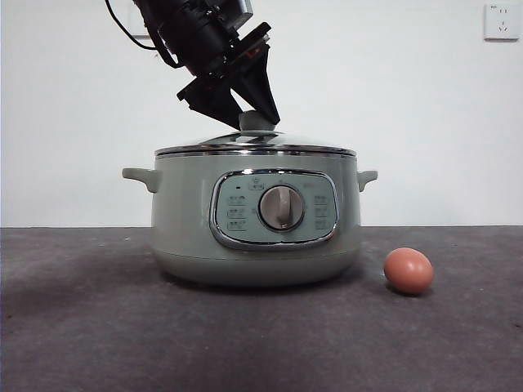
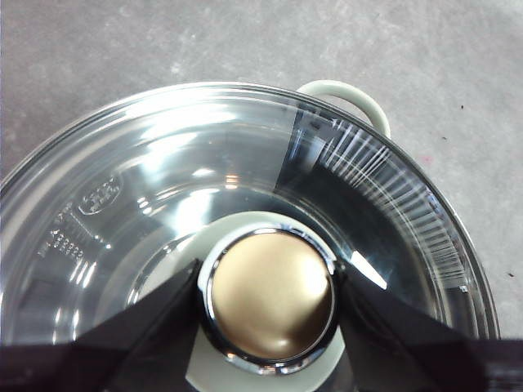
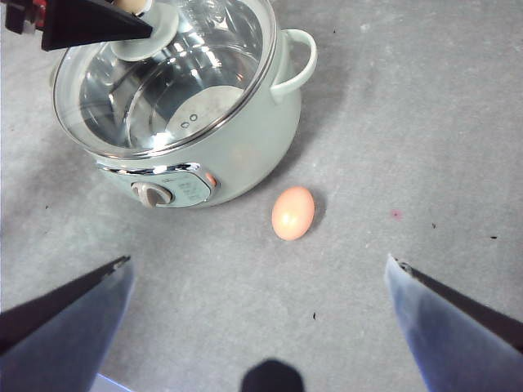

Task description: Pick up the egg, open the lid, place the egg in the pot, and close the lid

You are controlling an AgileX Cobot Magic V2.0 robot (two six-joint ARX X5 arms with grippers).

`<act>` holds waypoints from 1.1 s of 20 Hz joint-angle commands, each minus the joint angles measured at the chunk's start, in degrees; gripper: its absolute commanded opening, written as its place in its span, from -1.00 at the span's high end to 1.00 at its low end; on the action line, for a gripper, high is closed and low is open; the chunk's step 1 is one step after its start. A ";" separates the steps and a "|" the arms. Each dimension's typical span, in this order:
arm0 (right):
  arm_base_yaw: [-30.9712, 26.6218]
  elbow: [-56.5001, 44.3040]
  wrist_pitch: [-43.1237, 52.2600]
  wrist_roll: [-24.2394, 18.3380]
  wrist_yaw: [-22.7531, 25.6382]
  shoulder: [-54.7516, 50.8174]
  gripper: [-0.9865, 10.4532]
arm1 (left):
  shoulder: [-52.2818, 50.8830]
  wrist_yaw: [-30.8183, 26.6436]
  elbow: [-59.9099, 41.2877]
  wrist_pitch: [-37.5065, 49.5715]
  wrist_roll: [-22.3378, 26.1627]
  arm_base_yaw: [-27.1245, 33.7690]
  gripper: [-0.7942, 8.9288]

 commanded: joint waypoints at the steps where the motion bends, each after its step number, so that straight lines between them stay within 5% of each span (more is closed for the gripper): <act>1: 0.04 0.20 0.50 -0.22 0.17 0.02 -0.22 | 0.79 -0.11 -0.98 -1.99 -1.05 -0.09 0.85; 9: 0.04 0.20 0.57 -0.24 0.26 1.88 -0.22 | -1.75 0.07 1.33 -1.18 -1.09 0.15 0.85; 22: 0.66 0.20 5.22 -0.02 0.22 15.32 -0.21 | -8.31 -2.34 24.02 -12.57 -3.02 5.38 0.85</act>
